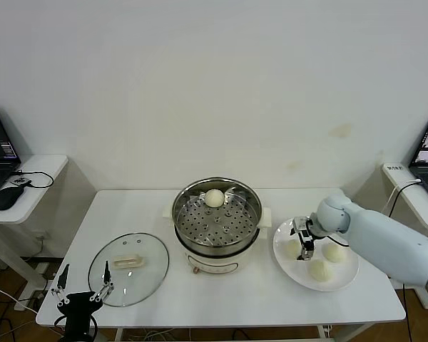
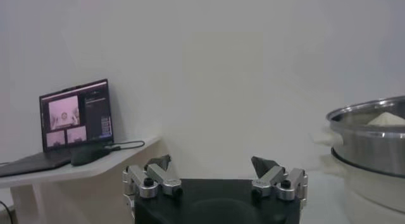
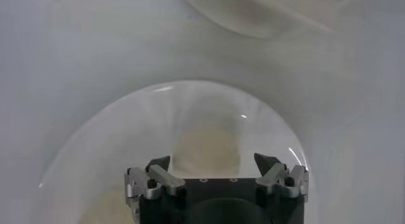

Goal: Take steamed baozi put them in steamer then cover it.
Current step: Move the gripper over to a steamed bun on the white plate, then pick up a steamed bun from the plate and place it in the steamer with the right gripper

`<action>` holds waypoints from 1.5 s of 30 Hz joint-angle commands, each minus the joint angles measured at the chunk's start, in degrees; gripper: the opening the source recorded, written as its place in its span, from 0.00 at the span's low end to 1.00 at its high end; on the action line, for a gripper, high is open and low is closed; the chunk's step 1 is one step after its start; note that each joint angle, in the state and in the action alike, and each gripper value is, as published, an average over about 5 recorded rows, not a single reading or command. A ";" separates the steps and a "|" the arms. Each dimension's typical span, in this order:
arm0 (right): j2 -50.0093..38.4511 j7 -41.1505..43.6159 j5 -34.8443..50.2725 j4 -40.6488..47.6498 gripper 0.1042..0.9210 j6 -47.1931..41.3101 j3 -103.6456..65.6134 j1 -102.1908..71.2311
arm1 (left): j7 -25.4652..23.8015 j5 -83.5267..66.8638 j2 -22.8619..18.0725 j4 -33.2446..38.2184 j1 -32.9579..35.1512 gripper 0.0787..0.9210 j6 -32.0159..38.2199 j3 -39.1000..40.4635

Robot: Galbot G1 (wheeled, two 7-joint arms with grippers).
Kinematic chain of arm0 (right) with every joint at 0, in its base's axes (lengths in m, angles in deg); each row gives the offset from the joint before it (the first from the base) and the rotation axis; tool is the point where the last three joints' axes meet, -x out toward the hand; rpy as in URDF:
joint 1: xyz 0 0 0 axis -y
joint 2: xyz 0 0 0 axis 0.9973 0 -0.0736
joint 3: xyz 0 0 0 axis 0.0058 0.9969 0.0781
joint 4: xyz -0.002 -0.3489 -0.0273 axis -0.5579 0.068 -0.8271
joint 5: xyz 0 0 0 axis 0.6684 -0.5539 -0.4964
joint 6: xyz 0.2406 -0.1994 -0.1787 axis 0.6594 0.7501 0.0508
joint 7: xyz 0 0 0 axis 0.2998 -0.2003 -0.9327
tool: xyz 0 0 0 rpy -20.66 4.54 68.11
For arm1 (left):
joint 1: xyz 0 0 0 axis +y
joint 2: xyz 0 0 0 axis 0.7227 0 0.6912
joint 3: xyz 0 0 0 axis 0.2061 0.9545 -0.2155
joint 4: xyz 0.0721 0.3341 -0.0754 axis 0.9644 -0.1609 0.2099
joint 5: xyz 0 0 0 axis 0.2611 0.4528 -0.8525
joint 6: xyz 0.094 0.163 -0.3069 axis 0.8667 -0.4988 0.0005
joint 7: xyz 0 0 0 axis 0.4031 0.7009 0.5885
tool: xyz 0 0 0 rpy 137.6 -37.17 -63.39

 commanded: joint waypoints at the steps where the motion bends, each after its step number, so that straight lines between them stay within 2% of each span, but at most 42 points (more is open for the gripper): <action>1: 2.14 -0.02 -1.29 2.49 0.76 0.04 -0.61 -0.82 | 0.05 -0.03 0.01 -0.10 -0.06 0.88 0.01 -0.02; 10: 1.07 0.53 -0.80 1.89 0.64 0.65 -1.24 -0.58 | 0.12 -0.09 -0.06 -0.19 -0.05 0.88 0.07 -0.20; 18: -4.18 2.51 4.24 -4.17 0.63 -0.98 1.65 7.00 | 0.08 -0.15 0.01 0.37 -0.12 0.88 -0.01 -0.23; 28: -9.52 3.45 16.08 -11.49 0.63 -4.83 11.71 28.77 | -0.03 -0.37 0.66 0.80 -0.74 0.88 -0.27 0.45; 32: -7.27 2.71 22.32 -13.76 0.64 -7.41 18.69 40.20 | -0.07 -0.79 0.95 0.66 -1.39 0.88 -0.44 0.71; 37: -0.19 0.72 31.69 -14.99 0.65 -11.04 23.67 48.98 | -0.10 -1.04 1.42 0.10 -2.35 0.88 -0.51 0.97; 42: 7.73 -2.72 38.18 -14.06 0.65 -14.33 24.09 48.15 | -0.07 -1.56 1.74 -0.55 -2.89 0.88 -0.47 0.70; 45: 13.09 -4.90 39.20 -11.91 0.65 -15.99 23.38 44.17 | -0.09 -1.89 1.81 -0.77 -2.97 0.88 -0.47 0.21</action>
